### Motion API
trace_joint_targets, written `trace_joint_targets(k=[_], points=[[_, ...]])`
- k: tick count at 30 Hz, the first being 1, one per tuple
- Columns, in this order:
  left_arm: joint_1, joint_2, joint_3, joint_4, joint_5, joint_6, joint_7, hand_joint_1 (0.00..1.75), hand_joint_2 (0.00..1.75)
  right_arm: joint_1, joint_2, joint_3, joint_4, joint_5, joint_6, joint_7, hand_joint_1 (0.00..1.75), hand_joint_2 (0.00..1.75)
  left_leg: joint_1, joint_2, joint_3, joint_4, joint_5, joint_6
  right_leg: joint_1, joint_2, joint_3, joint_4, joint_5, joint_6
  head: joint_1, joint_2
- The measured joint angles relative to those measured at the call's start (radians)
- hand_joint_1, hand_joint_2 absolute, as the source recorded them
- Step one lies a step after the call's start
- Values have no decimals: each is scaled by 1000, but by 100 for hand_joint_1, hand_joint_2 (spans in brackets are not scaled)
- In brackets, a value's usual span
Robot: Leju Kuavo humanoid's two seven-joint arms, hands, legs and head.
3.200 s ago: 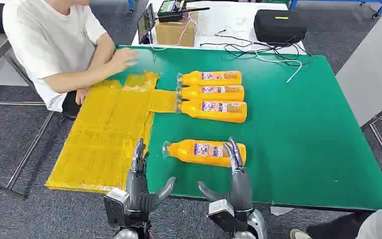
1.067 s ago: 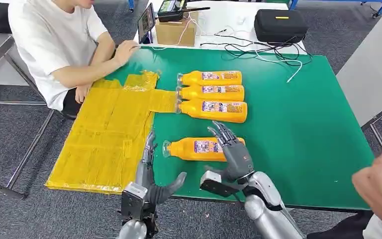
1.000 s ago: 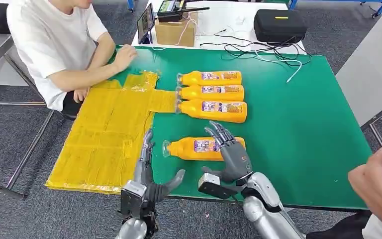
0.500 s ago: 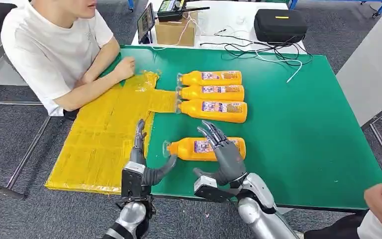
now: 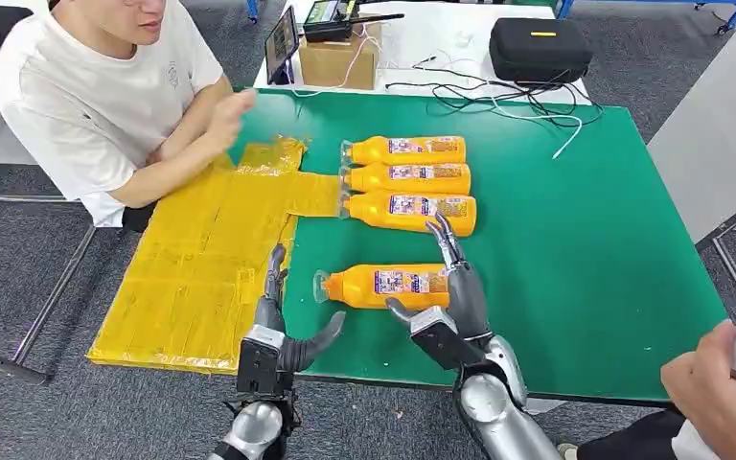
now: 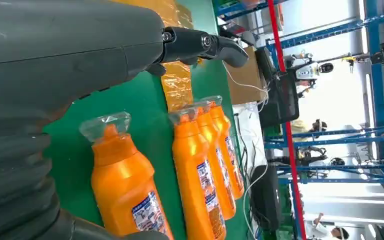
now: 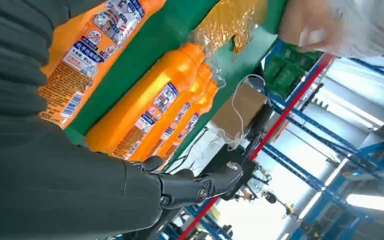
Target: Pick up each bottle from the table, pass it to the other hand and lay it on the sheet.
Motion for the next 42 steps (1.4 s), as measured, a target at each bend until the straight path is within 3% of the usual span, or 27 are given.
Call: trace_joint_targets(k=[11,18,26,30,33,38,42], points=[[5,0,0,-2,0,0,0,0,175,2,7,-15,0,-7,-5,-1,0,175,0,0,0,0,0,0,0,0,0,0,0,0,0,0],[2,0,0,0,-18,52,0,0,175,2,48,-70,5,-163,-6,-53,0,175,0,0,0,0,0,0,0,0,0,0,0,0,0,0],[0,0,1,-2,16,25,0,0,175,9,80,-84,22,-195,28,-59,0,175,0,0,0,0,0,0,0,0,0,0,0,0,0,0],[0,0,1,-5,21,8,0,0,175,18,79,-64,41,-25,-71,-61,0,175,0,0,0,0,0,0,0,0,0,0,0,0,0,0],[8,0,1,-18,19,-19,0,0,175,2,37,-25,87,197,-131,17,0,175,0,-1,0,0,0,0,0,0,0,0,0,0,0,0],[47,8,-2,-69,-13,-59,31,0,175,-28,-30,-8,147,409,-146,133,0,175,-1,-2,-1,0,0,0,-1,-1,0,0,0,0,0,0],[65,13,-5,-102,-42,-63,50,0,175,-68,-55,-1,183,496,-139,179,0,175,-1,-2,-1,0,0,0,-1,-1,0,0,0,0,0,0]])
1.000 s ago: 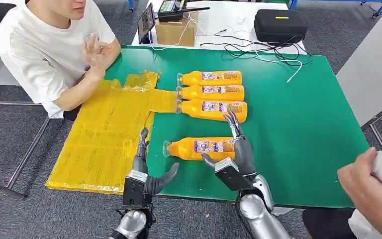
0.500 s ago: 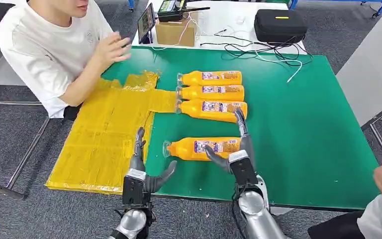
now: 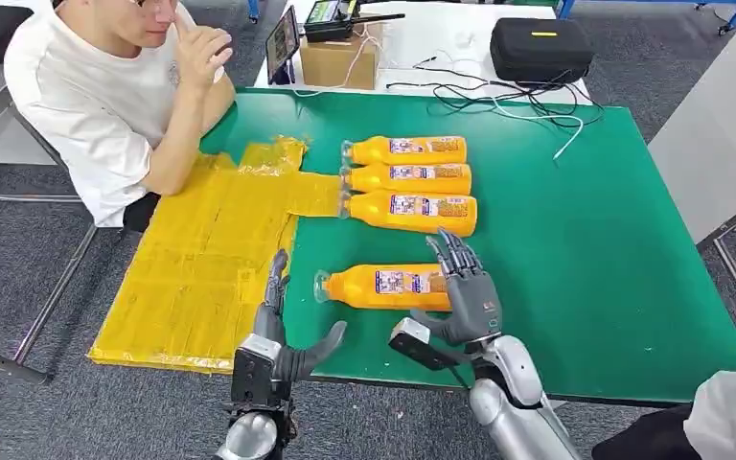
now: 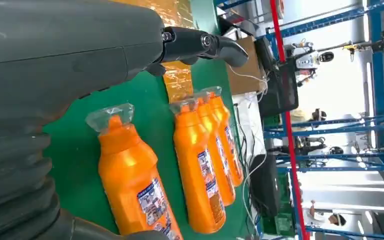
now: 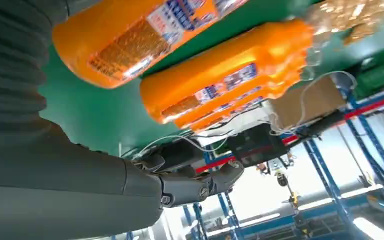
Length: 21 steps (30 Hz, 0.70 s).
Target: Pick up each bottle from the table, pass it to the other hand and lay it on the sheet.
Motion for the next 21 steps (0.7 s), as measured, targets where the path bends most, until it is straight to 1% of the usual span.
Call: trace_joint_targets(k=[6,10,13,21], points=[[17,4,2,-30,-15,2,11,0,175,-31,-18,22,40,113,1,87,0,175,0,0,0,0,0,0,0,0,0,0,0,0,0,0],[23,5,5,-46,-23,-5,13,0,175,-67,-19,27,78,132,36,124,0,175,0,0,0,0,0,0,0,0,0,0,0,0,0,0],[22,5,5,-51,-30,-20,14,0,175,-114,-13,31,138,120,80,133,0,175,0,0,0,0,0,1,0,0,0,0,0,0,0,0],[21,5,5,-52,-30,-29,16,0,175,-165,0,36,218,111,94,133,0,175,0,0,0,0,1,1,0,0,0,0,0,0,0,0]])
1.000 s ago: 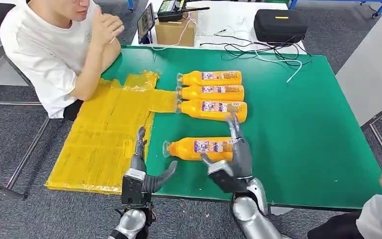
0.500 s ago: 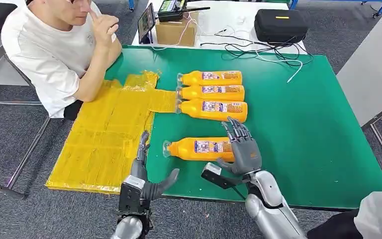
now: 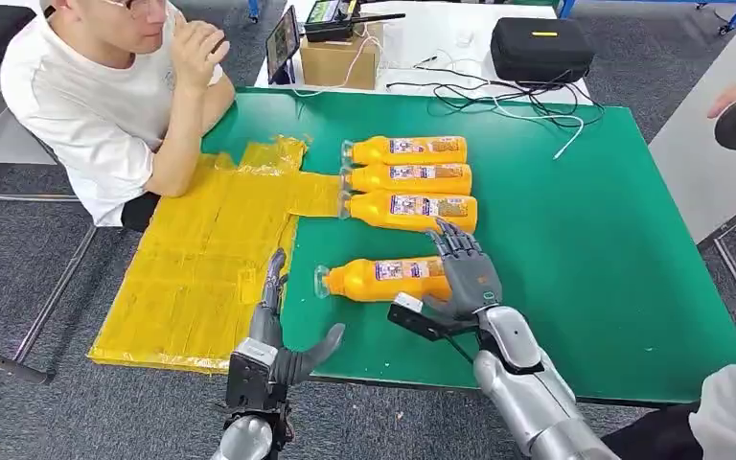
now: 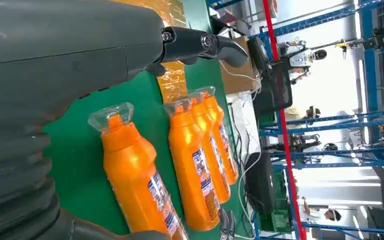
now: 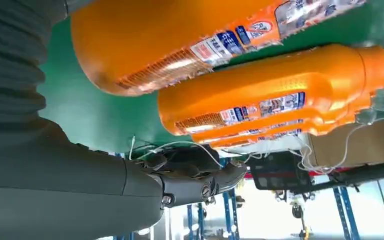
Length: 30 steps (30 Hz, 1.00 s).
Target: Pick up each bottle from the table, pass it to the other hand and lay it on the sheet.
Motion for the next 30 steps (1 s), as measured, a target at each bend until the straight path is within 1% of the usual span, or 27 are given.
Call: trace_joint_targets(k=[4,7,10,13,18,20,21,22,23,30], points=[[-10,0,0,0,6,-19,8,0,175,-44,17,11,77,-24,122,19,0,175,0,0,0,0,0,0,0,0,0,0,0,0,0,0],[-15,0,0,0,21,-45,20,0,175,-84,27,32,148,-9,171,56,0,175,0,0,0,0,0,0,0,0,0,0,0,0,0,0],[-15,0,-1,0,22,-54,25,0,175,-106,29,43,189,-9,189,67,0,175,0,0,0,0,0,0,0,0,0,0,0,0,0,0],[-19,0,-1,0,32,-68,37,0,175,-141,33,60,224,-4,245,97,0,175,0,1,0,0,0,0,0,0,0,0,0,0,0,0],[-36,0,-1,0,30,-83,45,0,175,-228,39,120,288,24,424,187,0,175,0,1,2,0,0,0,0,0,1,0,0,0,0,0],[-39,0,-2,0,29,-85,46,0,175,-249,40,137,306,28,444,194,0,175,0,1,2,0,0,0,0,0,1,0,0,0,0,0],[-40,0,-2,0,28,-85,46,0,175,-255,42,143,314,26,447,195,133,175,0,1,2,0,1,0,0,0,1,0,0,0,0,0],[-42,0,-2,0,24,-87,46,0,175,-261,43,146,320,22,450,196,171,175,0,1,2,0,1,0,0,0,1,0,0,0,0,0],[-44,0,-3,0,20,-88,46,0,175,-267,44,150,326,18,452,196,175,175,0,1,2,0,1,0,0,0,2,0,0,0,0,0],[-61,0,-5,0,28,-110,63,0,175,-306,53,169,362,-2,504,191,175,175,0,0,2,0,1,0,0,0,2,0,1,0,0,0]])
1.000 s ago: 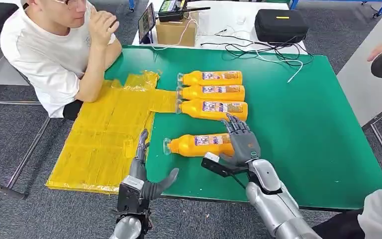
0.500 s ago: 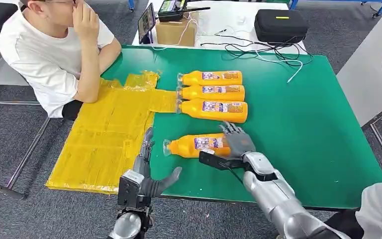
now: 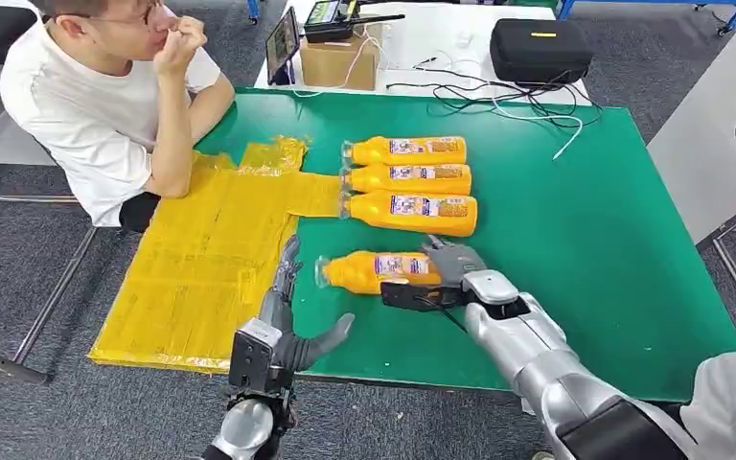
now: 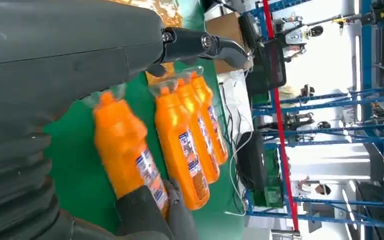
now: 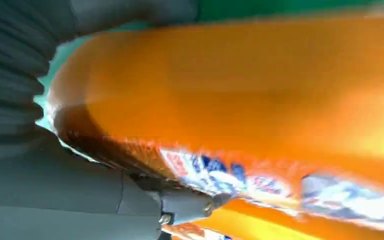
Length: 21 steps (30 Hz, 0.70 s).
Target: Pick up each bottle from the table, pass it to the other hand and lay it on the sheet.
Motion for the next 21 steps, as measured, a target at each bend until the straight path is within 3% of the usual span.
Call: trace_joint_targets(k=[6,21], points=[[-15,0,0,-15,88,-91,75,0,175,-40,-3,17,38,-26,82,-12,175,175,0,0,0,0,0,0,0,0,0,0,0,0,0,0],[-23,0,0,-31,97,-92,79,0,175,-58,-5,22,68,-27,87,-15,175,175,0,0,0,0,0,0,0,0,0,0,0,0,0,0]])
